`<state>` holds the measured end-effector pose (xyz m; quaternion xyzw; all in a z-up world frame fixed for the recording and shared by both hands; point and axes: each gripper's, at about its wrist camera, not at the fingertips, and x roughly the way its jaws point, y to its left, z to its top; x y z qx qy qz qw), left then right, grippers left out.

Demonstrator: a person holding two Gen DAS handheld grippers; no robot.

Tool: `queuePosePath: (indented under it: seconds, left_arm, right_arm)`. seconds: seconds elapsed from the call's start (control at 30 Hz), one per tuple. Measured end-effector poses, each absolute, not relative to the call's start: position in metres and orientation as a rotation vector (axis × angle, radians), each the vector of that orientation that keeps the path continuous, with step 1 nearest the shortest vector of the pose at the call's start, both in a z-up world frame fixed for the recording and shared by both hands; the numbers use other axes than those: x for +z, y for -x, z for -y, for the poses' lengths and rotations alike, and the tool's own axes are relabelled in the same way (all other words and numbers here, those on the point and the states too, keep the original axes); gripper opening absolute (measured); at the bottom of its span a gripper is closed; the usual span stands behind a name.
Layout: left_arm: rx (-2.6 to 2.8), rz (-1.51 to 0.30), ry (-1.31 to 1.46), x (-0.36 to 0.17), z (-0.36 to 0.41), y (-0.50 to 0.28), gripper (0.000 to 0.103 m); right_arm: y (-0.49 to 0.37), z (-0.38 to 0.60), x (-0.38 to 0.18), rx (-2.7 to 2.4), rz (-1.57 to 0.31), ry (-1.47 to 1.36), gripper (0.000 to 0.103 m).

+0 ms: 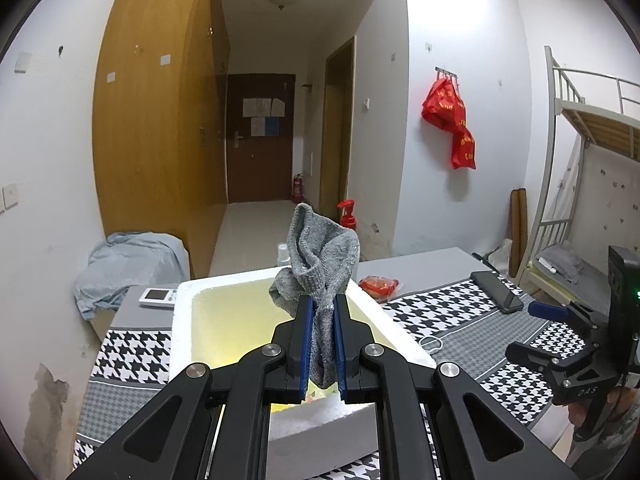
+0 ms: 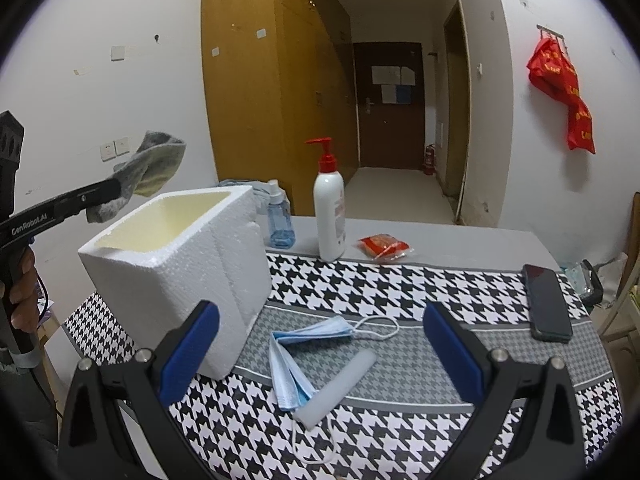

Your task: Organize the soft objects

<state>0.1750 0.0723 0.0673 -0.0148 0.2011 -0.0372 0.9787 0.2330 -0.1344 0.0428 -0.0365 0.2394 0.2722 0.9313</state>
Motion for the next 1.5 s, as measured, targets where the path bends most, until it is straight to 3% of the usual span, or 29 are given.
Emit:
queuePosePath:
  seconds: [0.33, 0.4, 0.5, 0.6, 1.5]
  left_arm:
    - [-0.027, -0.418, 0.013, 0.065, -0.070, -0.188, 0.016]
    - [-0.016, -0.411, 0.012, 0.065, -0.070, -0.188, 0.034]
    - [0.010, -0.380, 0.033, 0.067, -0.073, -0.185, 0.083]
    - [0.027, -0.340, 0.044, 0.069, -0.074, -0.180, 0.102]
    - [-0.030, -0.281, 0.008, 0.082, -0.045, -0.132, 0.102]
  right_arm:
    - [-0.235, 0.144, 0.037, 0.535, -0.502, 0.063, 0.103]
    - [-0.236, 0.144, 0.036, 0.531, -0.504, 0.060, 0.103]
    - [-0.237, 0.146, 0.035, 0.528, -0.508, 0.057, 0.103]
    - [-0.237, 0.147, 0.036, 0.524, -0.507, 0.058, 0.103]
    - [-0.205, 0.166, 0.053, 0.510, -0.458, 0.052, 0.103]
